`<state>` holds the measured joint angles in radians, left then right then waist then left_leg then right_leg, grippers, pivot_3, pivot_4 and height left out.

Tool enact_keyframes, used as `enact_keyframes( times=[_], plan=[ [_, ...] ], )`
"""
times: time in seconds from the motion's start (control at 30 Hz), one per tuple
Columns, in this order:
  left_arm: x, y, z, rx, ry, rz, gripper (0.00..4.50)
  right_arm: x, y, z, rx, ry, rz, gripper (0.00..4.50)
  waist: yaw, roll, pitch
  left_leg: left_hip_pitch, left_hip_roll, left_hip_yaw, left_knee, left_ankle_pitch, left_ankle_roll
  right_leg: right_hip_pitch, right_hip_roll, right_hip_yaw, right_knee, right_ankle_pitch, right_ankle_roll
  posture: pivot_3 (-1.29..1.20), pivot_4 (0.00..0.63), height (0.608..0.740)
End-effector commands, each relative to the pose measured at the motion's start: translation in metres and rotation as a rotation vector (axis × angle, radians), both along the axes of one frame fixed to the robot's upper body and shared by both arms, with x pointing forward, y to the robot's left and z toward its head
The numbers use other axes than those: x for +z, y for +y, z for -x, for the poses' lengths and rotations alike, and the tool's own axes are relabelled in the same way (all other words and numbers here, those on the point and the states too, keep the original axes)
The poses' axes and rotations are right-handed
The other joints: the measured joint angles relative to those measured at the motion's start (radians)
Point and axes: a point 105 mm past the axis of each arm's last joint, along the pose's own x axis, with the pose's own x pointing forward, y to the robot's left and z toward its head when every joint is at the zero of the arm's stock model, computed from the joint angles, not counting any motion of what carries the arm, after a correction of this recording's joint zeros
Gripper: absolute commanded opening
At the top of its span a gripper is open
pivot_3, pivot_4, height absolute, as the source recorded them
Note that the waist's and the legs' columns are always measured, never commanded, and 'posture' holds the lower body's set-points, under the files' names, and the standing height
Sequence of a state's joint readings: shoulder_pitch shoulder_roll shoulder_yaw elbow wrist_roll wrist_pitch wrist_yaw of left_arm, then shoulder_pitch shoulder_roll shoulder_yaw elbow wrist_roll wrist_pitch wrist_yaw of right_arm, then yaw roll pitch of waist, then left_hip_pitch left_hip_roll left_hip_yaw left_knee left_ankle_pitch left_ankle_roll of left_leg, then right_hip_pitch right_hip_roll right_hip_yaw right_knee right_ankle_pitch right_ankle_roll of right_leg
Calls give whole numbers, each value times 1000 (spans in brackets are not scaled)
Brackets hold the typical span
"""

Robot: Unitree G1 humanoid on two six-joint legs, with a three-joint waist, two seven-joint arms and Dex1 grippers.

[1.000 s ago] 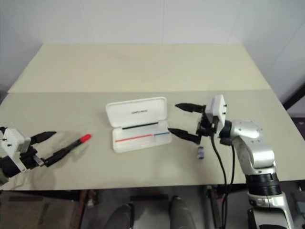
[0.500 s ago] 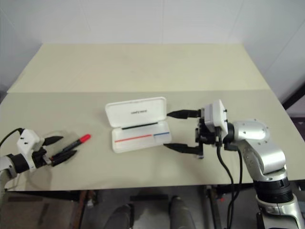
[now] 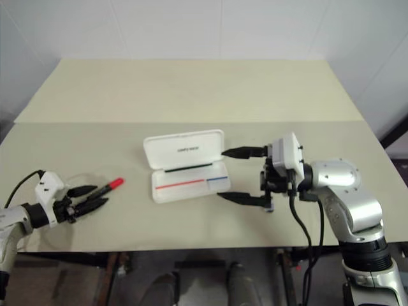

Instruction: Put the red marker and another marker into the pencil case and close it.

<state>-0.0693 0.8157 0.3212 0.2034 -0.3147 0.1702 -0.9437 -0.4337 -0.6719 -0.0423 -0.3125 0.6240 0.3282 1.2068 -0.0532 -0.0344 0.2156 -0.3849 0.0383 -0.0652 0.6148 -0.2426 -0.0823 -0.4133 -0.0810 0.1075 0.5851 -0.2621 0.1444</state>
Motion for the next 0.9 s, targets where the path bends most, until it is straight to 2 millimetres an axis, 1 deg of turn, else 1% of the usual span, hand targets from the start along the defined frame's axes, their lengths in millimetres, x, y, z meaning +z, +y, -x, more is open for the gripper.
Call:
enact_keyframes(
  times=[0.03, 0.13, 0.17, 0.23, 0.4, 0.5, 0.53, 0.63, 0.8, 0.9],
  plan=[
    [0, 2, 0, 17, 2, 1, 1555, 10, 3, 8, 37, -51, -6, 4500, -2, 0, 0, 0, 0, 0, 0, 0, 0, 0, 0, 0, 0, 0, 0, 0, 150, 740],
    [2, 1, 0, 14, -6, -3, 593, 8, 3, 7, 39, -47, -1, 4500, -3, 0, 0, 0, 0, 0, 0, 1, 0, 0, 0, 0, 0, 1, 0, 0, 150, 740],
    [3, 0, -1, 14, -12, -5, 543, 7, 3, 7, 39, -46, 0, 4500, -3, 0, 0, 0, 0, 0, 0, 1, 0, 0, 0, 0, 0, 1, 0, 0, 150, 740],
    [6, -3, -2, 5, -27, -3, 544, 7, 2, 6, 37, -44, 1, 4500, -2, 0, 0, 0, 0, 0, 0, 1, 0, 0, 0, 0, 0, 1, -1, 0, 150, 740],
    [21, -17, -1, -47, -85, 45, 544, 5, 0, 2, 24, -42, 3, 4500, 0, 0, 0, -1, 0, 0, 0, 0, 0, 0, 0, 0, -2, 1, 0, 0, 150, 740],
    [34, -27, 4, -97, -131, 92, 544, 4, -1, -1, 10, -44, -1, 4500, -1, 0, 0, -2, 0, 0, 0, 0, -1, 0, 0, 0, -2, 1, 0, 0, 150, 740],
    [41, -33, 7, -131, -149, 127, 544, 4, -2, -2, 5, -46, -2, 4500, 0, 0, 0, -2, 0, 0, 0, -1, -1, -1, 0, 0, -2, 1, 0, 0, 150, 740],
    [52, -45, 16, -207, -169, 168, 544, 4, -2, -4, -3, -48, -5, 4500, -3, 0, 0, -2, 0, 0, -1, -1, -1, -1, 0, 0, -1, 1, 0, 0, 150, 740],
    [61, -59, 24, -303, -139, 179, 544, 3, -3, -6, -16, -49, -10, 4500, -3, 0, 0, -2, 0, 0, -1, -1, -1, -1, 0, 0, -1, 0, 0, 0, 150, 740],
    [65, -64, 23, -325, -130, 175, 544, 3, -3, -7, -22, -50, -12, 4500, -3, 0, 0, -2, 0, 0, -1, -1, -1, -1, 0, 0, -2, 0, 0, 0, 150, 740]
  ],
)
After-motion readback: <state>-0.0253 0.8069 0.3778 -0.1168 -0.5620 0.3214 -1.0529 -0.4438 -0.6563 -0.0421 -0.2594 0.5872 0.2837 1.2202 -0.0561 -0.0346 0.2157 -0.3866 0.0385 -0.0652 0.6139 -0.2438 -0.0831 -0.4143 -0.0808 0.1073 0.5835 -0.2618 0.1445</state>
